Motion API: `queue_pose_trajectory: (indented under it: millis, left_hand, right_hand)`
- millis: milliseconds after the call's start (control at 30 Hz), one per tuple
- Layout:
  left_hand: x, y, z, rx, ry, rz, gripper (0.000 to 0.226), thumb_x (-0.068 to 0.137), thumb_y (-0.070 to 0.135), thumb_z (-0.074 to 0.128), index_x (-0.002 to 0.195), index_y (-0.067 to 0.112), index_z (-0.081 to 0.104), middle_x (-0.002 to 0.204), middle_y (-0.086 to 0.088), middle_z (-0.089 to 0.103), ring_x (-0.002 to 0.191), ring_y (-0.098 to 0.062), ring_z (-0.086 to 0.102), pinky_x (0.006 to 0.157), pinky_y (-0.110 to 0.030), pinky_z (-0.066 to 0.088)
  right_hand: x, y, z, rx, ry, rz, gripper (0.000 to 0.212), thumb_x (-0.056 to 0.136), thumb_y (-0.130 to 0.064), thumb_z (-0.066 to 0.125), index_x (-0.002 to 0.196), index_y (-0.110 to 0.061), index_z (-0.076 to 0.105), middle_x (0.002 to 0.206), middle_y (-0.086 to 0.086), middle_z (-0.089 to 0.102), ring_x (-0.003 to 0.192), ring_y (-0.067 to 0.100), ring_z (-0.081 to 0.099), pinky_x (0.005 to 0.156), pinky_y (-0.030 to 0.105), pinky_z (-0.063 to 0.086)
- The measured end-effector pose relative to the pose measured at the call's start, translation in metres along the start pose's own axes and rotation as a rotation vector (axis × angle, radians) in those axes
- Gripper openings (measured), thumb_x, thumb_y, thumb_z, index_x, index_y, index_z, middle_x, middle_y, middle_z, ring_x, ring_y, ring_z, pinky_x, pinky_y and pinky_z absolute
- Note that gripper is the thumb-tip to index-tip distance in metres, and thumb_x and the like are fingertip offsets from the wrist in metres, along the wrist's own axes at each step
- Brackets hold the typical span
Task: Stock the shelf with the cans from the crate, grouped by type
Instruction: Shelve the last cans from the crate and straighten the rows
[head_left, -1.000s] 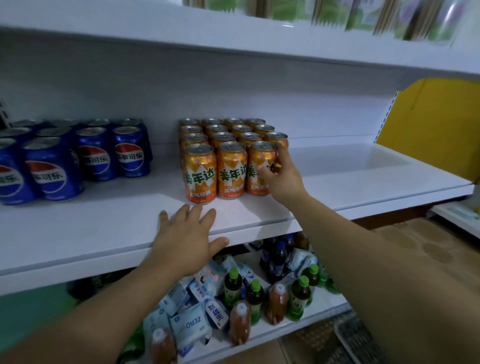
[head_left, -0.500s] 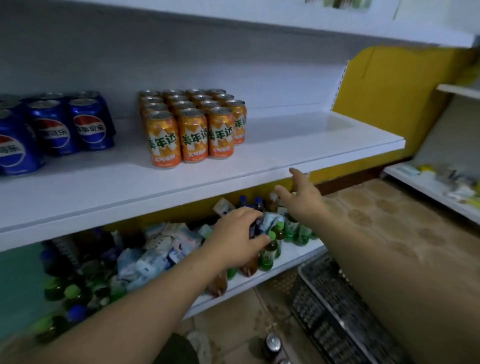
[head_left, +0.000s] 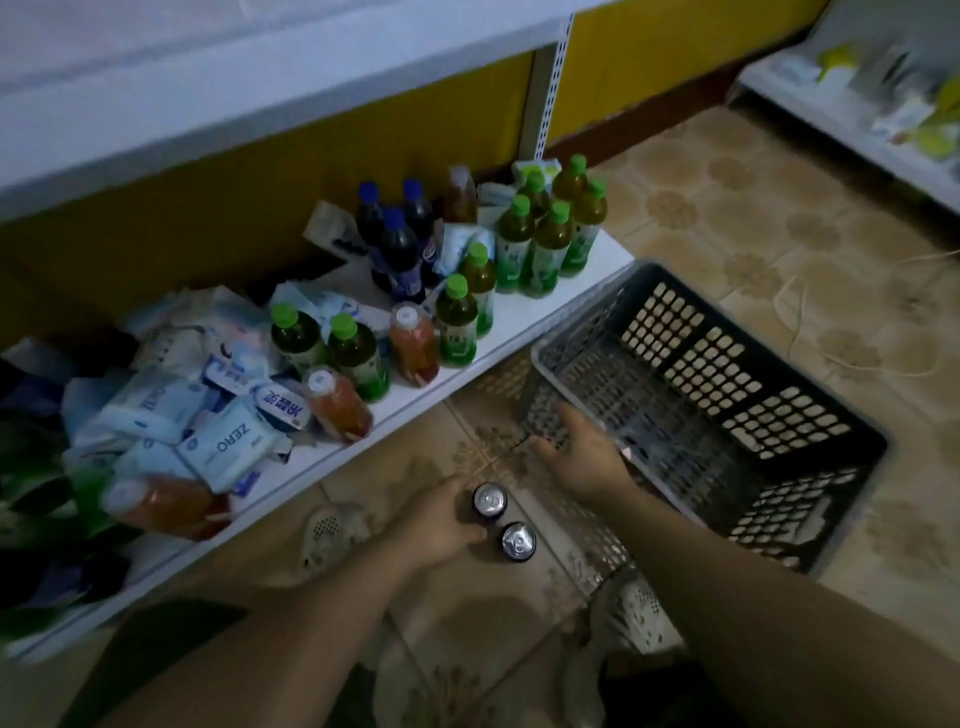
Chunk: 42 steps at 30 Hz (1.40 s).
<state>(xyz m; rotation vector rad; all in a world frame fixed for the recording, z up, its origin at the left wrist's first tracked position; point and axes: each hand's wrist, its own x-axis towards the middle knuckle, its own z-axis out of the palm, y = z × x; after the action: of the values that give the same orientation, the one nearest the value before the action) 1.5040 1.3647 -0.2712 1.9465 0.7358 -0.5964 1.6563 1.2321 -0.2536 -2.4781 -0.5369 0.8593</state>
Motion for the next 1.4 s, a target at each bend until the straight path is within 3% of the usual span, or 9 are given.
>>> queue_pose_trajectory:
  millis: [133, 367, 633, 733, 833, 1033, 1233, 1333, 1400]
  left_hand:
    - [0.056, -0.030, 0.011, 0.008, -0.044, -0.065, 0.064, 0.077, 0.019, 0.074, 0.136, 0.018, 0.049, 0.131, -0.001, 0.057, 0.115, -0.016, 0.055, 0.092, -0.022, 0.042]
    - [0.133, -0.081, 0.040, 0.085, -0.119, -0.148, 0.071, 0.076, 0.023, 0.075, 0.140, 0.014, 0.043, 0.137, -0.007, 0.051, 0.125, -0.026, 0.050, 0.102, -0.039, 0.043]
    - [0.161, -0.114, 0.054, 0.097, -0.177, -0.229, 0.074, 0.066, 0.030, 0.070, 0.135, 0.015, 0.048, 0.131, -0.008, 0.056, 0.116, -0.026, 0.056, 0.095, -0.043, 0.048]
    - [0.158, -0.104, 0.047, 0.109, -0.166, -0.212, 0.066, 0.069, 0.028, 0.070, 0.131, 0.018, 0.051, 0.128, -0.007, 0.057, 0.113, -0.025, 0.057, 0.095, -0.043, 0.048]
    - [0.151, -0.095, 0.038, 0.130, -0.141, -0.216, 0.077, 0.080, 0.025, 0.073, 0.146, 0.016, 0.035, 0.146, -0.006, 0.040, 0.131, -0.024, 0.042, 0.107, -0.035, 0.038]
    - [0.110, -0.046, 0.009, 0.058, -0.038, -0.124, 0.074, 0.082, 0.019, 0.071, 0.145, 0.021, 0.033, 0.147, -0.003, 0.038, 0.132, -0.022, 0.041, 0.101, -0.027, 0.037]
    - [0.030, 0.021, -0.033, -0.188, 0.154, 0.128, 0.066, 0.073, 0.011, 0.076, 0.129, 0.027, 0.046, 0.114, 0.016, 0.055, 0.107, -0.003, 0.054, 0.084, -0.016, 0.040]
    - [-0.020, 0.053, -0.058, -0.310, 0.226, 0.235, 0.065, 0.076, 0.003, 0.076, 0.122, 0.030, 0.039, 0.103, 0.026, 0.050, 0.089, 0.021, 0.053, 0.071, 0.000, 0.039]
    - [-0.057, 0.072, -0.074, -0.353, 0.271, 0.314, 0.068, 0.077, 0.001, 0.075, 0.127, 0.027, 0.037, 0.107, 0.021, 0.050, 0.085, 0.022, 0.050, 0.067, 0.005, 0.038]
  right_hand:
    - [0.044, 0.028, 0.058, 0.004, -0.118, 0.071, 0.073, 0.092, -0.046, 0.057, 0.151, -0.020, 0.024, 0.150, 0.010, 0.040, 0.134, 0.028, 0.041, 0.103, 0.031, 0.035]
    - [0.096, 0.078, 0.148, -0.057, -0.378, 0.194, 0.080, 0.086, -0.038, 0.067, 0.151, -0.019, 0.024, 0.146, 0.013, 0.041, 0.129, 0.034, 0.045, 0.099, 0.038, 0.040]
    - [0.125, 0.095, 0.196, -0.210, -0.482, 0.057, 0.076, 0.083, -0.033, 0.066, 0.147, -0.023, 0.025, 0.144, 0.012, 0.033, 0.127, 0.038, 0.041, 0.100, 0.046, 0.042]
    - [0.127, 0.093, 0.193, -0.234, -0.423, 0.015, 0.065, 0.085, -0.026, 0.061, 0.143, -0.018, 0.032, 0.134, 0.014, 0.044, 0.118, 0.039, 0.048, 0.093, 0.043, 0.044]
    - [0.119, 0.088, 0.177, -0.169, -0.315, 0.010, 0.066, 0.086, -0.027, 0.060, 0.145, -0.015, 0.032, 0.136, 0.017, 0.045, 0.117, 0.038, 0.047, 0.092, 0.038, 0.039]
    - [0.076, 0.046, 0.105, 0.039, -0.092, -0.007, 0.067, 0.093, -0.038, 0.051, 0.150, -0.013, 0.027, 0.142, 0.019, 0.044, 0.124, 0.034, 0.046, 0.098, 0.036, 0.038]
    - [0.016, -0.023, 0.023, 0.306, 0.150, -0.116, 0.066, 0.089, -0.042, 0.041, 0.148, -0.016, 0.034, 0.147, 0.010, 0.044, 0.131, 0.023, 0.042, 0.102, 0.025, 0.030]
    - [-0.019, -0.063, -0.019, 0.496, 0.264, -0.174, 0.049, 0.095, -0.031, 0.049, 0.143, -0.022, 0.042, 0.135, 0.005, 0.053, 0.115, 0.014, 0.049, 0.093, 0.025, 0.040]
    - [-0.043, -0.092, -0.045, 0.613, 0.311, -0.226, 0.044, 0.092, -0.033, 0.052, 0.135, -0.026, 0.048, 0.123, 0.003, 0.057, 0.105, 0.014, 0.055, 0.084, 0.028, 0.049]
